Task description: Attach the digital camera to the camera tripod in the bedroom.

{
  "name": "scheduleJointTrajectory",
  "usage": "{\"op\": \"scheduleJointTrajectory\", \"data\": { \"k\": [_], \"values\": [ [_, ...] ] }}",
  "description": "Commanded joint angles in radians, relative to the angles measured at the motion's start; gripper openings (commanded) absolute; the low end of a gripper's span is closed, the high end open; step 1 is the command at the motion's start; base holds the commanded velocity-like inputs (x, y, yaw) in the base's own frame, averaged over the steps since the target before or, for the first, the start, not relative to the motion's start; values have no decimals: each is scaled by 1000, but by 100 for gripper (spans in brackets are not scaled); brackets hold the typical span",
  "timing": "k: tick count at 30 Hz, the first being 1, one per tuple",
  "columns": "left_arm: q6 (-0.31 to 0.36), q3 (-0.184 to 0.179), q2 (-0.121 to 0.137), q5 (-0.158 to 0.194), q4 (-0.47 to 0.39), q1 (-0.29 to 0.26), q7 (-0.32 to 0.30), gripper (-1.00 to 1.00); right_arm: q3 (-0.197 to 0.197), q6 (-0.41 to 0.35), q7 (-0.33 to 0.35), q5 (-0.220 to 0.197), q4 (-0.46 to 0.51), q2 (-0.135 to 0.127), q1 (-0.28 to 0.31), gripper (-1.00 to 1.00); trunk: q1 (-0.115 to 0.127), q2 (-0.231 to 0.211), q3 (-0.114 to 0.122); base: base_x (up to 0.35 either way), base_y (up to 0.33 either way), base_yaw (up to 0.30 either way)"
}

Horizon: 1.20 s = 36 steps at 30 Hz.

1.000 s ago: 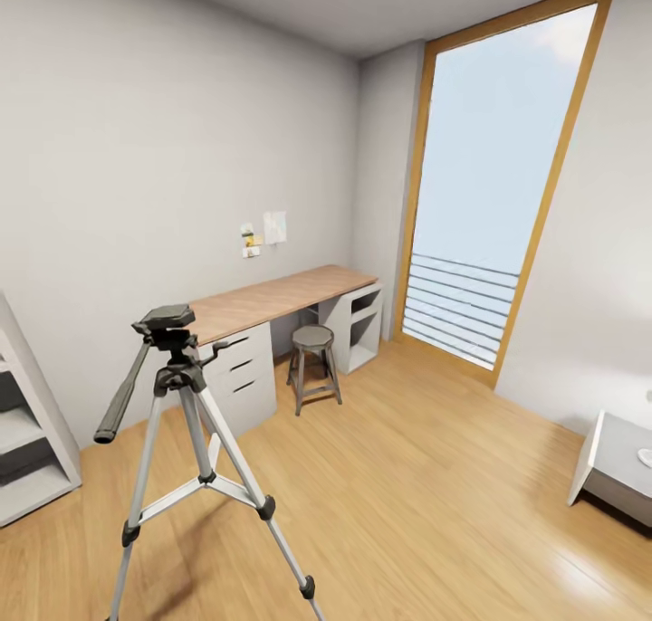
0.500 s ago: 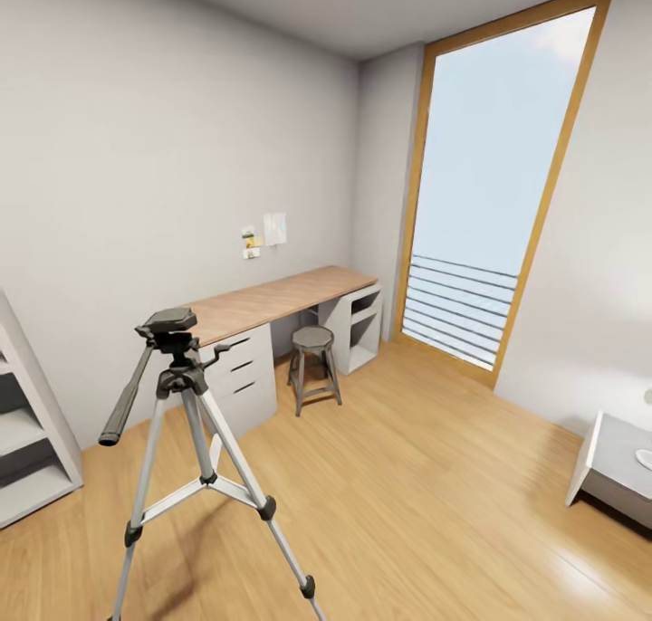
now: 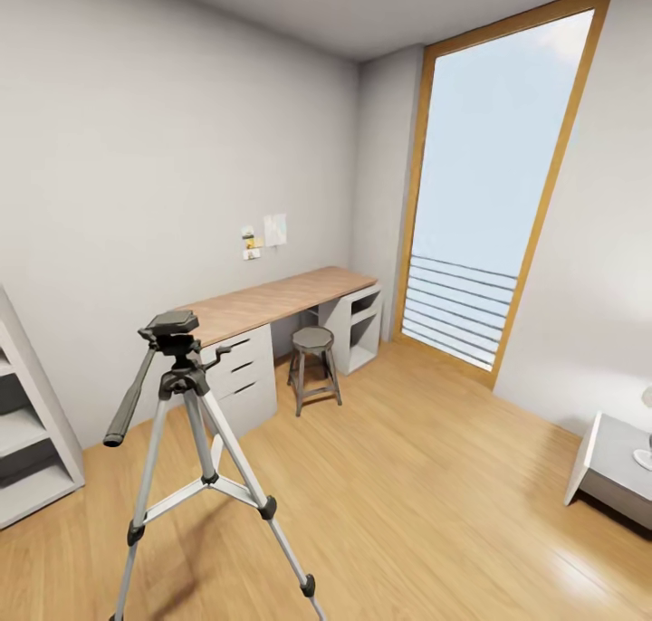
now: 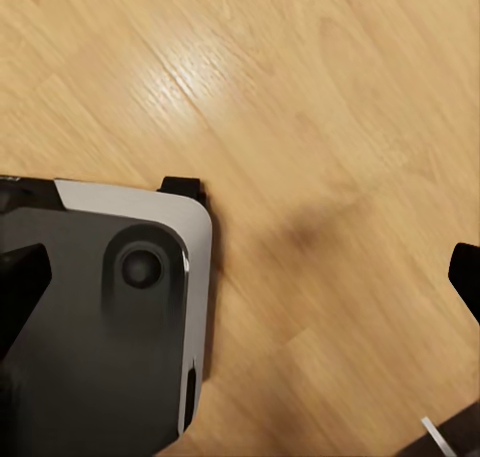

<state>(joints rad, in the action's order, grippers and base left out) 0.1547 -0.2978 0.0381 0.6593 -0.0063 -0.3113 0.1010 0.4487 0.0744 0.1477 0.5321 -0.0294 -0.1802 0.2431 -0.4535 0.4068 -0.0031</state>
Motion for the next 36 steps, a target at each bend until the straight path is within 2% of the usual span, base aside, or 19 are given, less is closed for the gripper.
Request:
{"op": "scheduleJointTrajectory", "data": {
  "k": [1,3,4,6,7,8,13,21,31,36],
  "values": [
    [3,-7,10,7,5,11,-13,-100,8,5,1,8,-3,-1,1,100,3,-7,3,0,0,0],
    [2,-7,26,9,5,28,-42,-100,8,5,1,8,-3,-1,1,100,3,-7,3,0,0,0],
    [1,-7,37,13,5,44,-76,-100,8,5,1,8,-3,0,1,100,3,-7,3,0,0,0],
    [0,-6,43,17,5,60,-106,-100,8,5,1,8,-4,0,1,100,3,-7,3,0,0,0],
    [-3,-5,48,24,5,96,-147,-100,8,5,1,9,-4,-1,1,100,3,-7,3,0,0,0],
    [-3,-5,48,25,5,106,-154,-100,8,5,1,9,-4,-1,1,100,3,-7,3,0,0,0],
    [-2,-3,52,36,5,120,-162,-100,8,5,1,9,-3,-1,1,100,3,-7,3,0,0,0],
    [-2,-3,53,85,5,128,-165,-100,8,5,1,9,-3,-1,1,100,3,-7,3,0,0,0],
    [-6,-3,51,93,4,132,-165,-100,8,5,1,9,-4,0,1,100,3,-7,3,0,0,0],
    [-54,-3,50,94,5,132,-165,-100,8,4,-2,8,-4,1,1,100,3,-7,3,0,0,0]
  ]
}}
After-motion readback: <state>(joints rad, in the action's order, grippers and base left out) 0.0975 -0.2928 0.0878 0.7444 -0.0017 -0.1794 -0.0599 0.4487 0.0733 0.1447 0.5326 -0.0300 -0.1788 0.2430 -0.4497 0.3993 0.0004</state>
